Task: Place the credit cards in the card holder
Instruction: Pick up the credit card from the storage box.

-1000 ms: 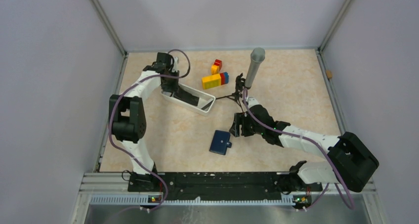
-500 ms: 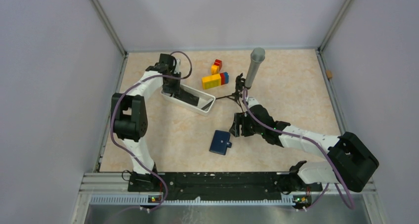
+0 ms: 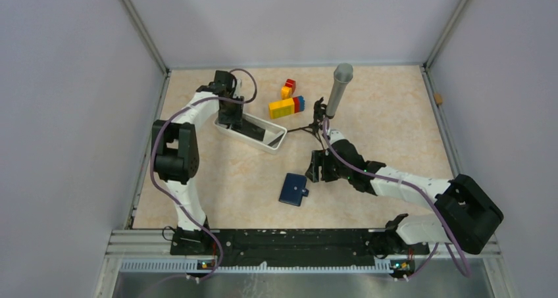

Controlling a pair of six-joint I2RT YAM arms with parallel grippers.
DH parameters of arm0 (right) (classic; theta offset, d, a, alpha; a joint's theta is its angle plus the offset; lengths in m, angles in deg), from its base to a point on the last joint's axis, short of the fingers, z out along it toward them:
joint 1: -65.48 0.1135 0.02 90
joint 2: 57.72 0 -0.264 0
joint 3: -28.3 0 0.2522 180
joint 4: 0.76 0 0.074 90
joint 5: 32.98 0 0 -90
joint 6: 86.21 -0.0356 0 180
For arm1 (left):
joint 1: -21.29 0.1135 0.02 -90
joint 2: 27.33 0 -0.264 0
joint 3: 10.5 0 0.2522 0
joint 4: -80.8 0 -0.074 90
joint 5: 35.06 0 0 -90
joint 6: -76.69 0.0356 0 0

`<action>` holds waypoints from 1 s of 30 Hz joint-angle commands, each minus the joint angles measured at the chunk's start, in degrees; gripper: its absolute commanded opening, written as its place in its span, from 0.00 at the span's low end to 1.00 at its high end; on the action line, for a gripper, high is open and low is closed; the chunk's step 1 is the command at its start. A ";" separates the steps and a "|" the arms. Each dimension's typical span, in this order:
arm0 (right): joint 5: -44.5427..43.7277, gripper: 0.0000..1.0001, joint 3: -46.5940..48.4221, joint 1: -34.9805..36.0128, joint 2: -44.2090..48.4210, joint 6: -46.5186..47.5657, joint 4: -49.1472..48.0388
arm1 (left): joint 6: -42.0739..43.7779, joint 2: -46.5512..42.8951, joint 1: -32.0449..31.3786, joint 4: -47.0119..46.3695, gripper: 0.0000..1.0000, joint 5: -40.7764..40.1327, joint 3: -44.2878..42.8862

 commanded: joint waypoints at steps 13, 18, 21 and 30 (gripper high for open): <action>-0.18 0.65 0.49 -0.51 -0.79 -0.35 -2.07 | -4.15 -0.31 0.91 2.13 0.52 6.87 -2.18; -0.07 0.65 0.85 -0.53 -1.20 -0.43 -1.97 | -4.43 -1.36 1.23 2.03 0.53 8.13 -2.38; 0.02 0.65 0.94 -0.51 -1.36 -0.53 -1.91 | -4.68 -2.19 1.52 1.91 0.53 8.09 -2.30; 0.02 0.65 1.12 -0.51 -1.60 -0.61 -1.80 | -5.53 -3.94 2.32 0.66 0.53 10.02 -1.66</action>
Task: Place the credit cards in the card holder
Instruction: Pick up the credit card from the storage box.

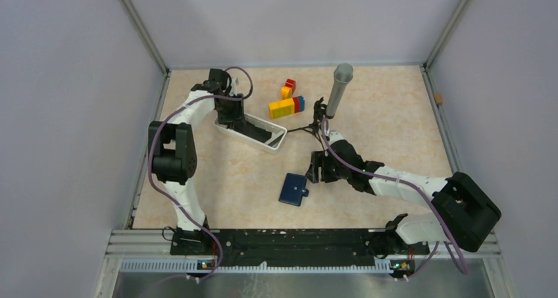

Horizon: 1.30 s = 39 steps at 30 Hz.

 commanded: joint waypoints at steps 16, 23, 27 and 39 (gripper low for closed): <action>-0.05 0.65 1.04 -0.51 -0.47 -0.56 -2.02 | -0.48 -3.64 0.68 -0.22 0.38 -0.83 -0.59; 0.08 0.65 1.25 -0.46 -0.70 -0.61 -1.95 | -0.22 -4.23 0.78 0.13 0.37 -1.55 -0.69; 0.17 0.65 1.30 -0.51 -0.78 -0.62 -1.91 | -0.22 -4.16 0.81 0.29 0.31 -1.36 -0.85; 0.16 0.65 1.39 -0.46 -0.78 -0.56 -1.78 | 0.02 -4.74 1.05 1.01 0.21 -1.71 -1.15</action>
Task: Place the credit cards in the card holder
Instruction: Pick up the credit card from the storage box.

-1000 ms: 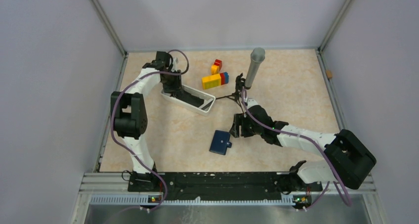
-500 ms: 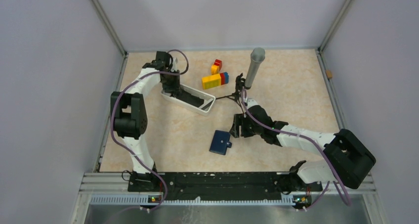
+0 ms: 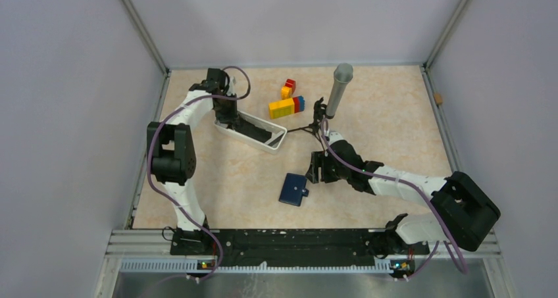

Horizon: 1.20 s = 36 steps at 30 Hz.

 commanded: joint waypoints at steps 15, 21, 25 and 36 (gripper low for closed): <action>0.06 0.65 2.00 -0.51 -0.71 -0.10 -1.53 | 1.10 -4.49 0.46 1.62 0.01 -2.31 -1.57; 0.13 0.65 2.17 -0.49 -1.15 -0.17 -1.53 | 0.74 -4.31 0.52 2.15 0.13 -0.61 -1.75; 0.31 0.65 2.26 -0.50 -1.40 -0.14 -1.62 | 0.32 -4.18 0.57 2.18 0.20 0.93 -1.75; 0.31 0.65 2.36 -0.51 -1.59 -0.07 -1.54 | 0.28 -4.59 0.96 2.16 0.12 1.12 -1.79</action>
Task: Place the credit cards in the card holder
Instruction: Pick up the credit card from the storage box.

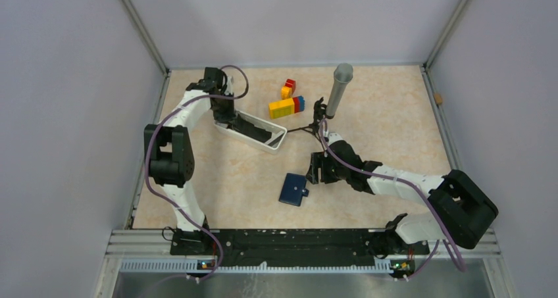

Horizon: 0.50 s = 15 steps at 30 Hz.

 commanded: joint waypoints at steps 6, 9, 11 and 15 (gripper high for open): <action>-0.10 0.65 2.31 -0.51 0.02 -0.06 -1.40 | 0.13 -3.62 0.59 0.58 0.03 -0.49 -1.73; -0.65 0.65 2.39 -0.51 0.82 -0.09 -0.81 | 0.19 -4.94 0.59 0.63 0.01 -2.03 -1.60; -0.92 0.65 2.53 -0.51 1.43 -0.09 -0.51 | 0.37 -5.94 0.63 0.56 0.00 -2.93 -1.36; -1.34 0.65 2.85 -0.51 2.47 -0.10 0.27 | 0.43 -7.73 0.68 0.02 0.00 -4.12 -0.30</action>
